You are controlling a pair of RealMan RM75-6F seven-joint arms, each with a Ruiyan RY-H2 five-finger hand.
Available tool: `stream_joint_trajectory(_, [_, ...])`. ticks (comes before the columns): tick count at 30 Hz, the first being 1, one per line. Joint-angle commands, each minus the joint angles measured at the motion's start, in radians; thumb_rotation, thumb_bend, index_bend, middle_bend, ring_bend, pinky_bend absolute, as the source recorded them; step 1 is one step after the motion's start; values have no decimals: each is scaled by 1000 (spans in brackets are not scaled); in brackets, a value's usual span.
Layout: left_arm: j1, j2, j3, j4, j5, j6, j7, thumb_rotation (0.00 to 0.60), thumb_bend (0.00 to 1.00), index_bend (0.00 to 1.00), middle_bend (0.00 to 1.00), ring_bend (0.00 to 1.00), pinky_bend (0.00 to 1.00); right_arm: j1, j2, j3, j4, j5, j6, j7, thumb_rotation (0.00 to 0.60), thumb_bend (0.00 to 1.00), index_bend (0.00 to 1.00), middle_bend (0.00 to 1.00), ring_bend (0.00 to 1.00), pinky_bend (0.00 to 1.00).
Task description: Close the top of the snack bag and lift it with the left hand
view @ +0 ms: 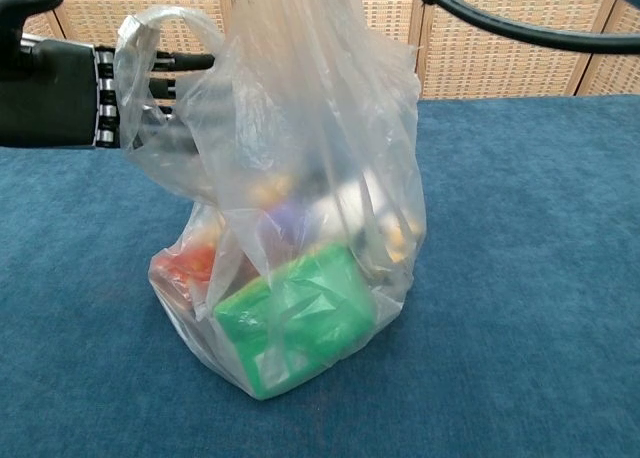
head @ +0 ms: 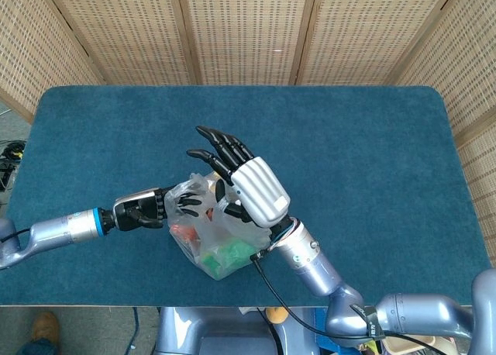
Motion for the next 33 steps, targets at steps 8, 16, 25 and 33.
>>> stream_joint_trajectory(8, [-62, -62, 8, 83, 6, 107, -95, 529, 92, 41, 0, 37, 76, 1, 4, -7, -14, -9, -3, -16, 600, 919, 169, 10, 0, 111])
stream_joint_trajectory(16, [-69, -75, 41, 127, 30, 186, -84, 526, 94, 132, 89, 147, 142, 0, 5, -7, -8, -7, -4, -10, 600, 921, 170, 10, 0, 111])
stream_joint_trajectory(25, [31, -144, -37, 105, -143, 262, -100, 483, 122, 183, 123, 120, 133, -2, -6, -17, 2, -15, -4, 0, 600, 919, 170, 10, 0, 111])
stream_joint_trajectory(33, [74, -199, -64, 166, -169, 332, -183, 487, 131, 207, 162, 175, 224, -3, -7, -18, 1, -18, -2, -2, 600, 920, 171, 10, 0, 111])
